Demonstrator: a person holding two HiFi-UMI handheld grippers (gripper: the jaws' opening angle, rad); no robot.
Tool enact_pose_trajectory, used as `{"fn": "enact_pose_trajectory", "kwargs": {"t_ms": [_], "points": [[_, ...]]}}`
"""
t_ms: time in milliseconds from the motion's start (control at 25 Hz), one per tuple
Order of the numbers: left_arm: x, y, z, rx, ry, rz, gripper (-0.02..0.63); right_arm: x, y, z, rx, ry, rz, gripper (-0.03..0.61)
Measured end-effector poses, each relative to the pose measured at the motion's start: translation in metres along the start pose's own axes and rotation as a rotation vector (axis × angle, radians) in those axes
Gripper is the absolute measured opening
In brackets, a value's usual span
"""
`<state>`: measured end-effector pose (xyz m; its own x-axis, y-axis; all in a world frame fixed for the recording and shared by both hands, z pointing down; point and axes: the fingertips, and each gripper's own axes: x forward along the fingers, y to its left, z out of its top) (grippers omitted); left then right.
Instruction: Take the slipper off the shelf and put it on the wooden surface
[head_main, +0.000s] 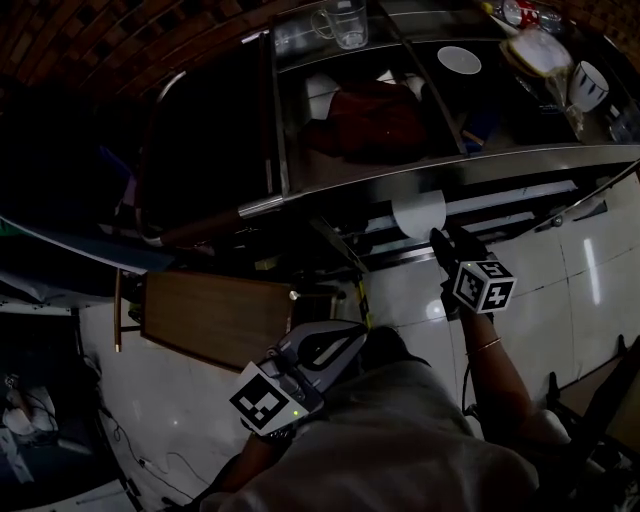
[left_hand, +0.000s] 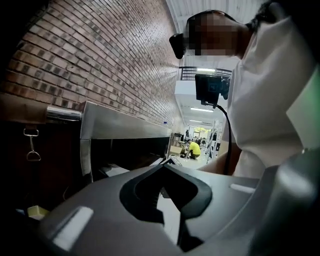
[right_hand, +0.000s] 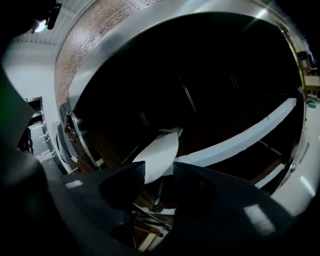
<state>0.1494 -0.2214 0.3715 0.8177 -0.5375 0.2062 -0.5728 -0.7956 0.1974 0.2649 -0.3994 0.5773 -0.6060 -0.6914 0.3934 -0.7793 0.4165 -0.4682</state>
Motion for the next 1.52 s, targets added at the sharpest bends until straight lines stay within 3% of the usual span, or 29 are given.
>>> {"fn": "enact_pose_trajectory", "kwargs": {"t_ms": [240, 440, 600, 1160, 1280, 1520], "points": [[0.008, 0.004, -0.002, -0.008, 0.01, -0.005, -0.003, 0.014, -0.003, -0.005, 0.096, 0.001, 0.028, 0.164], [0.01, 0.001, -0.005, -0.021, 0.015, -0.01, -0.003, 0.014, 0.0, -0.001, 0.257, -0.03, 0.091, 0.078], [0.004, 0.0, -0.01, -0.031, 0.025, -0.005, -0.003, 0.001, 0.007, 0.012, 0.232, -0.087, 0.105, 0.034], [-0.053, -0.006, -0.023, -0.035, -0.007, 0.007, -0.003, -0.08, 0.075, 0.023, 0.19, -0.229, 0.096, 0.031], [-0.075, -0.005, -0.029, -0.025, -0.027, -0.019, -0.003, -0.095, 0.101, 0.014, 0.203, -0.258, 0.087, 0.031], [-0.146, -0.017, -0.043, -0.012, -0.042, -0.112, -0.003, -0.14, 0.17, -0.032, 0.269, -0.327, -0.015, 0.031]]}}
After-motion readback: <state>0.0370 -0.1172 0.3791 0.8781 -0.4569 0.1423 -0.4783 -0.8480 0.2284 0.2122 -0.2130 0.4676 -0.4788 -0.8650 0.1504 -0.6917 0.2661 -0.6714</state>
